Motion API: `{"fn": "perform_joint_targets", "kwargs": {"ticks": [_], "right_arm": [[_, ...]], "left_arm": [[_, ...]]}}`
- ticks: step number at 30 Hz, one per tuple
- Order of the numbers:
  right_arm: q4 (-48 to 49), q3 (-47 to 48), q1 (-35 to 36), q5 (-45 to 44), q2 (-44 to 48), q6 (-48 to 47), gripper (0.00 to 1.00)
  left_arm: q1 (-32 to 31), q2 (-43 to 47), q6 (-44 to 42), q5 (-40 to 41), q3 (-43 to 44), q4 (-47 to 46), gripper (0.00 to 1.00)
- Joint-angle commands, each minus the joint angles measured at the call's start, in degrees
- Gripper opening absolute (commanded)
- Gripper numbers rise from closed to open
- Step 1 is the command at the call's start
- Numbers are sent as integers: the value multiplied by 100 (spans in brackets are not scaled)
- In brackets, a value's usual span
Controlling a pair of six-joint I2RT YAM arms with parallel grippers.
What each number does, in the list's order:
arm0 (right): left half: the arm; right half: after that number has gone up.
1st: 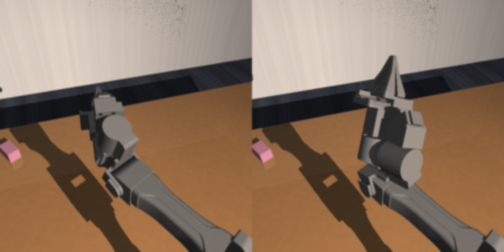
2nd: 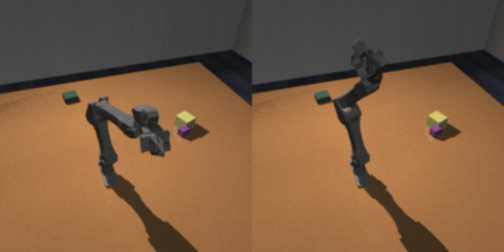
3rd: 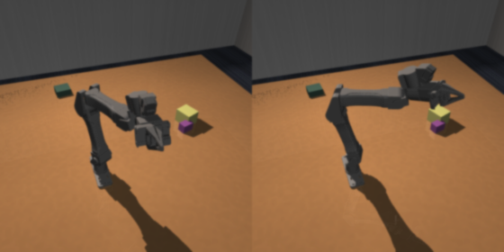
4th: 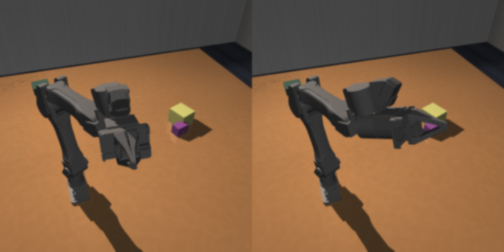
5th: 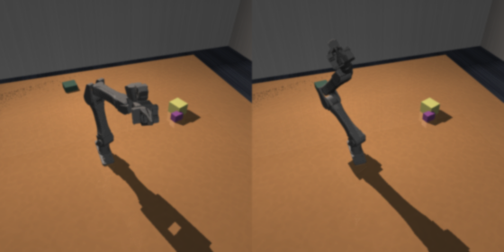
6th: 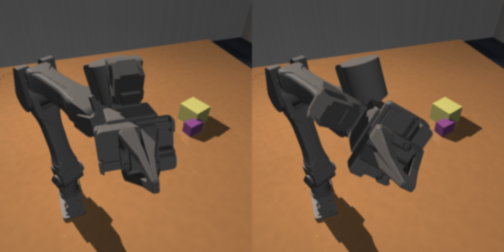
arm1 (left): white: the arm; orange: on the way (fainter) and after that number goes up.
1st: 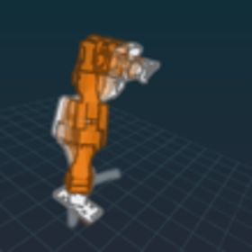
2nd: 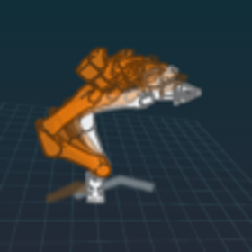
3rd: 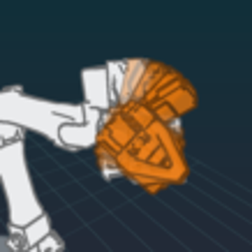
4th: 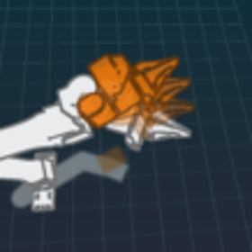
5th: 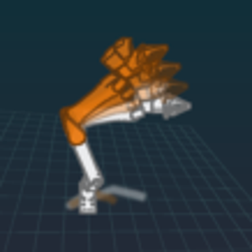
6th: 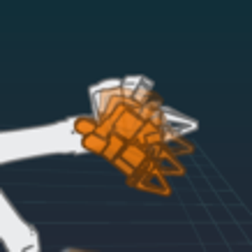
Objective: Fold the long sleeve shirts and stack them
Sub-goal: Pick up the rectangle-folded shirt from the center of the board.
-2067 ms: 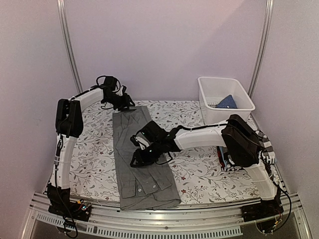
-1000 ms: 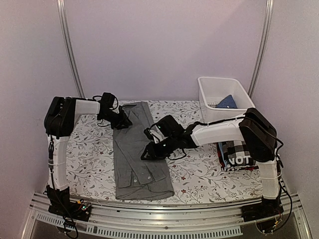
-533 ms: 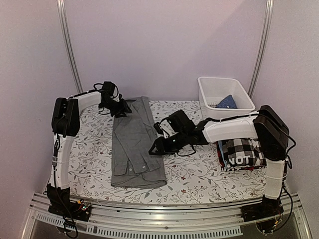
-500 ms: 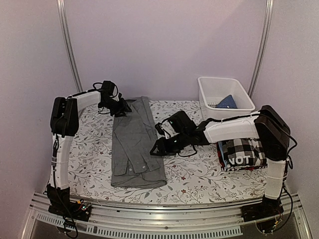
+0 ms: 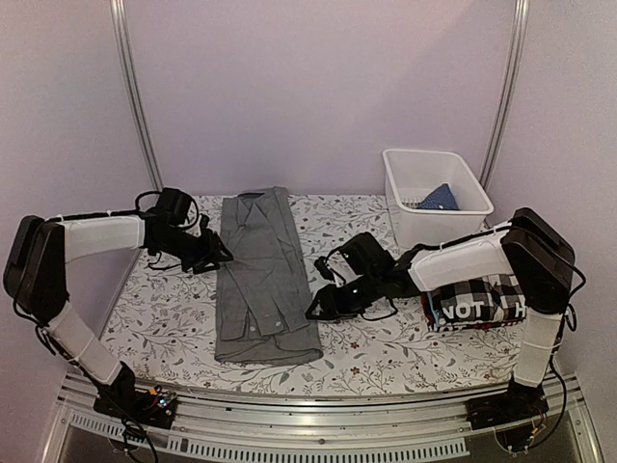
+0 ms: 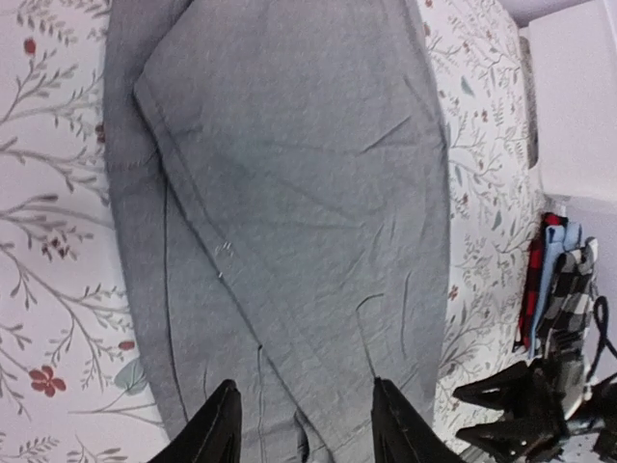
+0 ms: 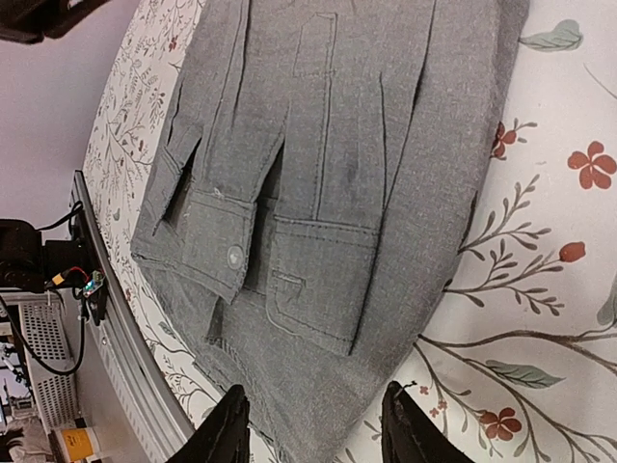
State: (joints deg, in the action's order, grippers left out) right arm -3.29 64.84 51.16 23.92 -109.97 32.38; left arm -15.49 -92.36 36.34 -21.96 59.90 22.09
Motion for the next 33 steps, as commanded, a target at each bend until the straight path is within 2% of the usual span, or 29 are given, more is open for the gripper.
{"fn": "perform_joint_targets", "kwargs": {"ticks": [1,5,11,23,33], "right_arm": [[282,-203,-44,87,257,113,46],[492,-387,-49,53,276,251,46],[771,-517,-95,175,139,453,46],[768,-513,-88,-24,-145,737,47],[803,-296,-10,94,-437,769,47]], "left_arm": [[-244,668,307,373,-1163,-275,46],[-319,1245,616,432,-2055,-480,45],[-405,1551,834,429,-2754,-721,43],[-932,1430,1228,359,-3240,-861,37],[-982,1997,1492,259,-3607,-465,34]]}}
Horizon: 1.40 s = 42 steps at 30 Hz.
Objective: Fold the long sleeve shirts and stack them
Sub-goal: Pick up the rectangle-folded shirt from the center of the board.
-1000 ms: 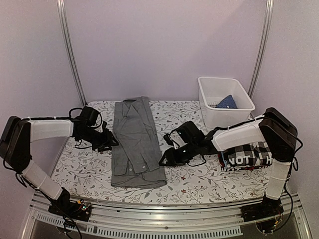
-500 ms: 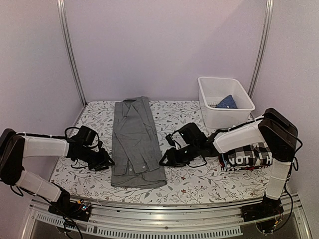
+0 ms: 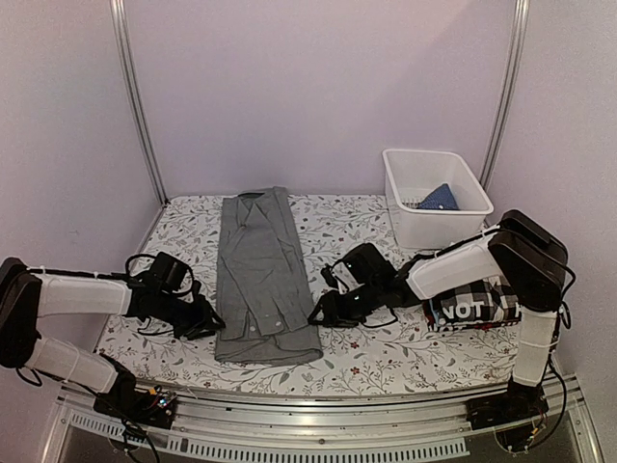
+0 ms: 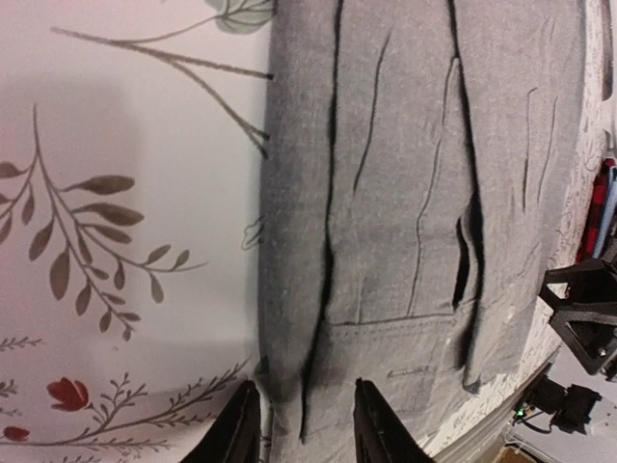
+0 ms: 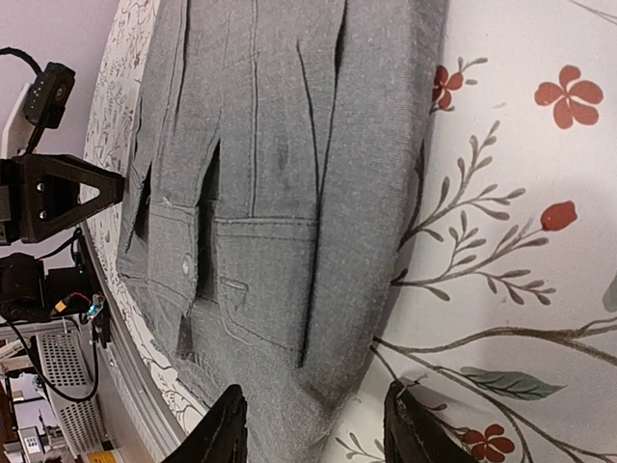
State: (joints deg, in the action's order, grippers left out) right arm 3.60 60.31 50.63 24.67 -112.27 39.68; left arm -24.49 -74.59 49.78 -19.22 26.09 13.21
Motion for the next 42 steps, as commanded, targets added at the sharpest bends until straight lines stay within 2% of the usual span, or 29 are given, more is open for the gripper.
{"fn": "perform_joint_targets", "kwargs": {"ticks": [1,11,22,28,33,42], "right_arm": [[129,183,51,37,-238,51,47],[212,447,114,175,-559,153,44],[278,570,157,285,-710,214,35],[273,496,197,310,-676,266,22],[274,269,231,325,-486,361,1],[247,-265,420,367,408,590,0]], "left_arm": [[-81,251,155,-48,-245,422,34],[-125,127,301,-451,-433,11,30],[-174,-55,389,-816,-451,-340,12],[-210,146,419,-940,-519,-208,1],[-265,415,394,-993,-537,94,0],[-553,1498,636,-872,-499,1118,0]]}}
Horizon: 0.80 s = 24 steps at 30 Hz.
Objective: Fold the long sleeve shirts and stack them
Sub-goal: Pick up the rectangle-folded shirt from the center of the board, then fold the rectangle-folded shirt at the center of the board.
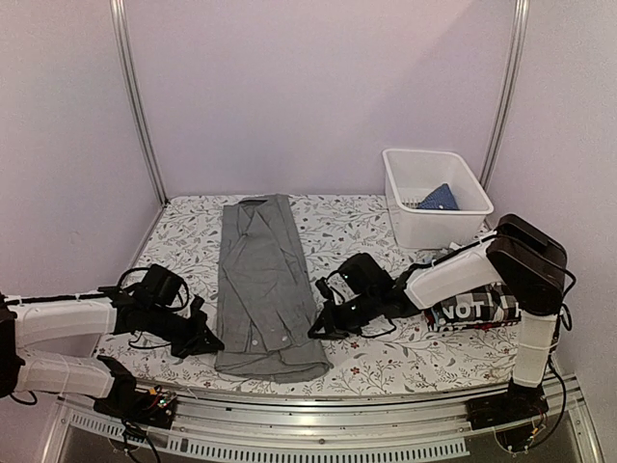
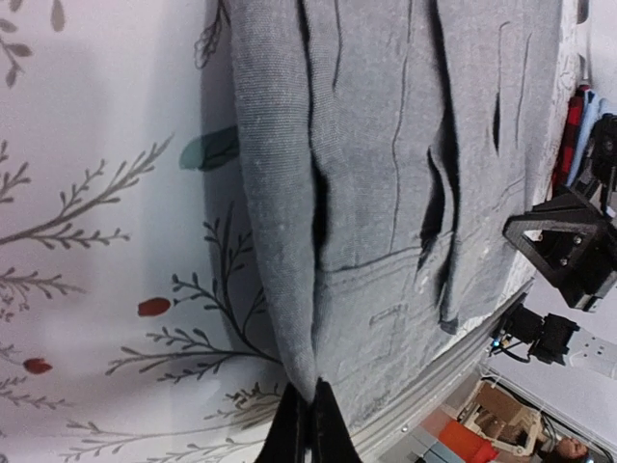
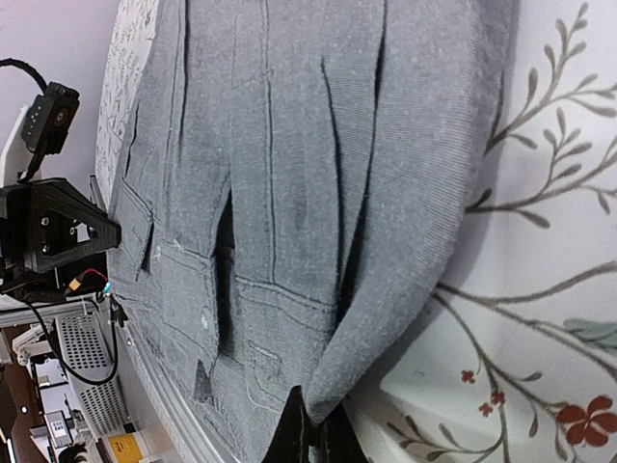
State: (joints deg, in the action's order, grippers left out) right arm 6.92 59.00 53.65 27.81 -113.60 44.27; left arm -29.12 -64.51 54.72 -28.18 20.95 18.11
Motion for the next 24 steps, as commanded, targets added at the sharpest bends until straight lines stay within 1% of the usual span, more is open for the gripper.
{"fn": "perform_joint_targets", "kwargs": {"ticks": [1,5,9,11,14,18,21,24], "right_arm": [[-104,-130,119,51,600,147,0],[-195,80,112,38,755,177,0],[-160,515,-78,163,636,230,0],[-72,777,-225,267,448,325,0],[151,1159,-478,500,41,540,0],[461,1732,-779,673,-583,845,0],[451,2381,-978,642,-1226,910,0],[416,2945,-1142,465,-1791,976,0]], "left_arm": [[-89,580,140,88,70,742,0],[-79,630,57,177,365,897,0],[46,313,-183,204,772,824,0],[295,65,-421,91,1025,730,0],[881,-346,-644,-259,1288,314,0],[1544,-1245,-993,-338,1824,-106,0],[1955,-2015,-880,-512,2070,-913,0],[2041,-2969,-873,-442,2509,-1276,0]]}}
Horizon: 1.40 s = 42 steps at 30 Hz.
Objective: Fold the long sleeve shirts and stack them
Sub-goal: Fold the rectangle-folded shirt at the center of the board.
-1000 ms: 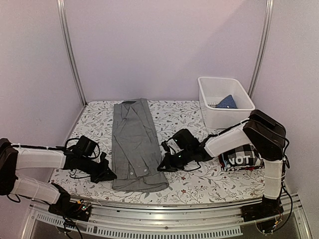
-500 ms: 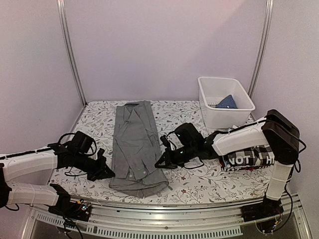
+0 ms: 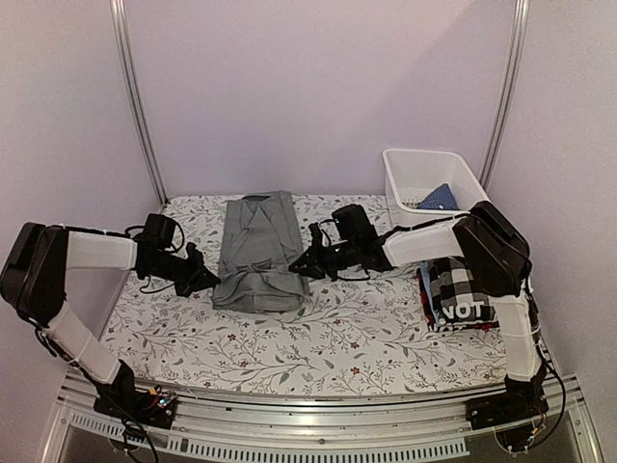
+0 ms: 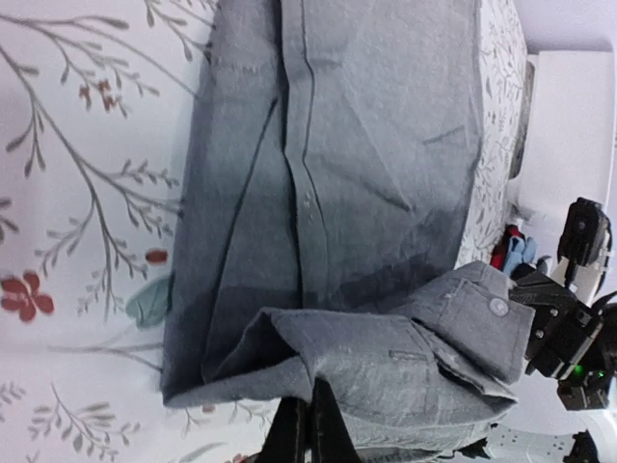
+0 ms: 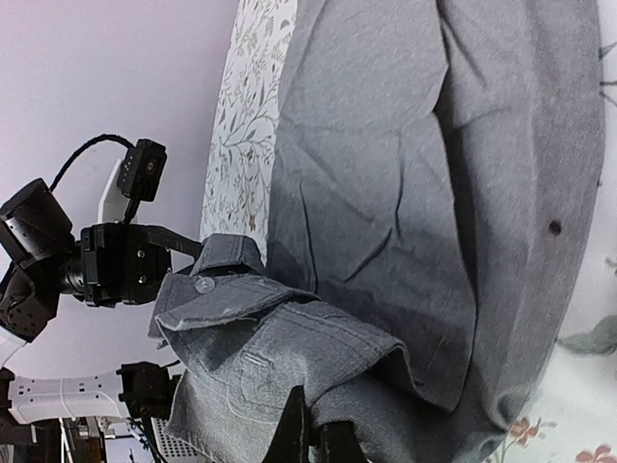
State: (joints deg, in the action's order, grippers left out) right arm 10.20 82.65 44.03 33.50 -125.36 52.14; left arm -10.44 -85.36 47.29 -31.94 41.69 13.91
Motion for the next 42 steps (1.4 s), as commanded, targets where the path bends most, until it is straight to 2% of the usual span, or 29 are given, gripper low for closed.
{"fn": "perform_joint_targets", "kwargs": {"ticks": [1,6,11,17,21,25,29,37,42], "right_arm": [[49,725,-222,-171,-741,198,0],[-244,1038,-280,-402,-1243,95,0],[-242,328,-219,-679,-1017,34,0],[-80,-1031,103,-954,-223,30,0],[304,-2150,377,-1080,736,341,0],[374,-2670,543,-1226,1388,616,0],[344,-2615,527,-1346,1566,639,0],[334,-1956,280,-1306,1148,504,0],[326,-1603,111,-1165,799,359,1]], "left_arm": [[178,-1188,-137,-63,583,-936,0],[102,-2188,-65,-202,967,-1264,0],[-246,-2158,-10,-196,713,-1297,0],[-594,-1452,178,-161,-249,-1674,0],[-729,-649,226,4,-920,-1472,0],[-792,84,154,229,-1186,-870,0],[-792,309,47,379,-965,-575,0],[-763,-304,-249,438,-6,-309,0],[-673,-666,-282,470,242,-334,0]]}}
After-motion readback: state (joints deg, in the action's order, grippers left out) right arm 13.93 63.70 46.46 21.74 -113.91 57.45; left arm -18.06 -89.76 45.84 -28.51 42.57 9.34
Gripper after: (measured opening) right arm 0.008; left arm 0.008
